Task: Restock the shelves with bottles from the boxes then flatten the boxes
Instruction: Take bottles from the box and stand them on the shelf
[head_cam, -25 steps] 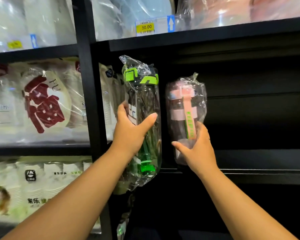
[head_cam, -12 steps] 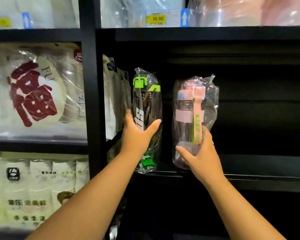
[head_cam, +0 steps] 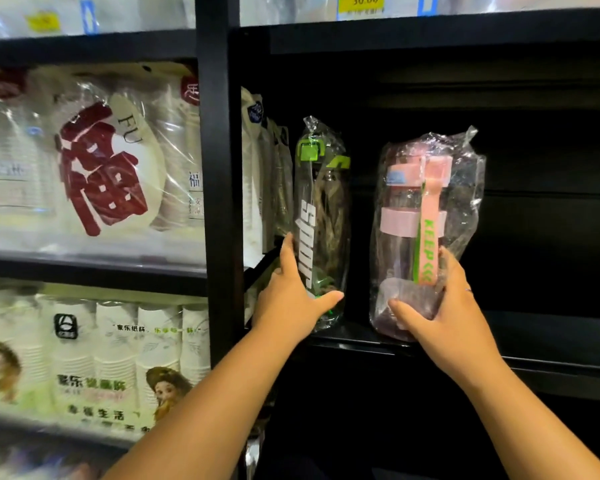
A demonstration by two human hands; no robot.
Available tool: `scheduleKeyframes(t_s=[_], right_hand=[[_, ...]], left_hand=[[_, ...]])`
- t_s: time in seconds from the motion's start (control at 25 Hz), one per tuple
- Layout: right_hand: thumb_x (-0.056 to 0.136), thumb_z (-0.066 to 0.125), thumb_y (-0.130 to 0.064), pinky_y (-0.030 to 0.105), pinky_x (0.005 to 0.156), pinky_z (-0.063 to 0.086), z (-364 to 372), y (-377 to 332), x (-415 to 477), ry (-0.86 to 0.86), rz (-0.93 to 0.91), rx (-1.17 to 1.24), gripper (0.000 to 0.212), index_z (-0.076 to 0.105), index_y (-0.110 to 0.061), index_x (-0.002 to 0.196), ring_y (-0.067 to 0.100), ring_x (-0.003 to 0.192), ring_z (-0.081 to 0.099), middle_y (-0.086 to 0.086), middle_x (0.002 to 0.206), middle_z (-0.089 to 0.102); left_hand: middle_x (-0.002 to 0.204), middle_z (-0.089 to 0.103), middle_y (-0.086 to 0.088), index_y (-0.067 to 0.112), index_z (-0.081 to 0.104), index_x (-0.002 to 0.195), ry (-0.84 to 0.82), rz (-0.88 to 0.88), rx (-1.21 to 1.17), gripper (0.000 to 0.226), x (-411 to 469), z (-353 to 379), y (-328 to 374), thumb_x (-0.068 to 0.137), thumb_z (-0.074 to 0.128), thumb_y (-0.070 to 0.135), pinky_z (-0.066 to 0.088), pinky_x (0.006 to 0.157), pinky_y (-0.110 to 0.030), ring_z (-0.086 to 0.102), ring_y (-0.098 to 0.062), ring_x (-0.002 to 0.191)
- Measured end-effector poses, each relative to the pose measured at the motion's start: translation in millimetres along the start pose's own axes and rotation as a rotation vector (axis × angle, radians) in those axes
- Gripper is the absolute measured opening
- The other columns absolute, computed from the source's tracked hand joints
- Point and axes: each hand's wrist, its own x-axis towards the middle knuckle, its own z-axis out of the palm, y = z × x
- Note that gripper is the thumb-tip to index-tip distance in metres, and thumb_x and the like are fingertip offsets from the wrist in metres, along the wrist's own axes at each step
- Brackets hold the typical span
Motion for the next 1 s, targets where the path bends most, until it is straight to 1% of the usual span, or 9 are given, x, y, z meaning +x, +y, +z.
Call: scheduleKeyframes(t_s=[0.08, 0.16, 0.32, 0.44, 0.56, 0.64, 0.76, 0.92, 1.0], right_hand=[[0.078, 0.080, -0.034, 0.036, 0.105, 0.041, 0.0, 0.0, 0.8, -0.002, 0.006, 0.001, 0.098, 0.016, -0.036, 0.152, 0.012, 0.130, 0.043, -0.009, 0.143, 0.040], [0.076, 0.080, -0.037, 0.039, 0.106, 0.042, 0.8, 0.9, 1.5, -0.011, 0.021, 0.011, 0.099, 0.016, -0.040, 0.151, 0.013, 0.130, 0.045, -0.010, 0.145, 0.041], [0.078, 0.080, -0.039, 0.038, 0.104, 0.043, 5.8, -1.4, 2.6, -0.034, 0.040, -0.028, 0.099, 0.014, -0.040, 0.151, 0.014, 0.130, 0.046, -0.009, 0.148, 0.041], [0.080, 0.080, -0.033, 0.037, 0.100, 0.044, 22.4, -7.9, 18.9, -0.040, 0.052, -0.071, 0.098, 0.013, -0.035, 0.152, 0.018, 0.129, 0.048, -0.004, 0.147, 0.043], [0.080, 0.080, -0.030, 0.043, 0.100, 0.048, 46.4, -13.4, 33.3, -0.055, 0.057, -0.086, 0.095, 0.017, -0.032, 0.150, 0.023, 0.123, 0.053, 0.001, 0.142, 0.047], [0.080, 0.079, -0.031, 0.044, 0.098, 0.049, 57.6, -10.0, 39.9, -0.048, 0.061, -0.073, 0.092, 0.017, -0.031, 0.149, 0.023, 0.119, 0.055, 0.002, 0.140, 0.049], [0.085, 0.074, -0.036, 0.045, 0.096, 0.050, 62.8, -3.9, 48.2, -0.080, 0.110, -0.101, 0.090, 0.012, -0.029, 0.151, 0.026, 0.118, 0.055, 0.003, 0.142, 0.047], [0.085, 0.073, -0.041, 0.044, 0.097, 0.048, 64.2, -6.4, 46.8, -0.147, 0.154, -0.111, 0.096, 0.005, -0.029, 0.152, 0.027, 0.121, 0.053, 0.006, 0.147, 0.042], [0.082, 0.075, -0.048, 0.042, 0.102, 0.043, 58.7, -13.4, 40.6, -0.140, 0.203, -0.137, 0.111, -0.006, -0.028, 0.155, 0.030, 0.130, 0.045, 0.011, 0.155, 0.026]], left_hand=[[0.154, 0.039, -0.002, 0.039, -0.022, 0.152, 0.015, -0.035, 0.044, 0.120, 7.7, 0.6, -1.6, 0.080, 0.070, 0.064, 0.052, 0.084, -0.039, 0.058, -0.027, 0.118], [0.152, 0.042, -0.002, 0.039, -0.023, 0.153, 0.024, -0.068, 0.068, 0.120, 11.8, 0.8, -3.8, 0.080, 0.070, 0.064, 0.052, 0.079, -0.040, 0.059, -0.027, 0.116], [0.150, 0.044, -0.002, 0.042, -0.023, 0.152, 0.012, -0.100, 0.067, 0.121, 15.4, 1.4, -7.0, 0.078, 0.070, 0.066, 0.055, 0.086, -0.048, 0.057, -0.029, 0.119], [0.151, 0.043, -0.002, 0.041, -0.021, 0.153, 0.010, -0.106, 0.052, 0.120, 17.0, 0.5, -4.0, 0.079, 0.071, 0.064, 0.053, 0.091, -0.048, 0.054, -0.030, 0.125], [0.154, 0.039, -0.003, 0.041, -0.017, 0.154, 0.022, -0.136, 0.023, 0.119, 19.0, 0.4, -3.5, 0.079, 0.073, 0.061, 0.047, 0.102, -0.052, 0.044, -0.031, 0.136], [0.159, 0.032, -0.003, 0.043, -0.014, 0.155, 0.028, -0.163, -0.002, 0.117, 22.4, 0.2, -3.7, 0.079, 0.075, 0.058, 0.040, 0.108, -0.057, 0.034, -0.033, 0.143], [0.164, 0.016, -0.007, 0.044, -0.011, 0.155, 0.032, -0.197, -0.039, 0.116, 26.0, 1.3, -1.8, 0.080, 0.076, 0.055, 0.040, 0.109, -0.057, 0.030, -0.036, 0.145], [0.161, 0.025, -0.007, 0.038, -0.011, 0.156, 0.048, -0.192, 0.005, 0.115, 22.8, 0.8, -2.1, 0.080, 0.073, 0.059, 0.045, 0.104, -0.055, 0.037, -0.035, 0.141], [0.162, 0.025, -0.008, 0.032, -0.012, 0.157, 0.077, -0.169, 0.019, 0.113, 15.6, -1.6, -0.6, 0.084, 0.068, 0.061, 0.043, 0.106, -0.052, 0.037, -0.034, 0.141]])
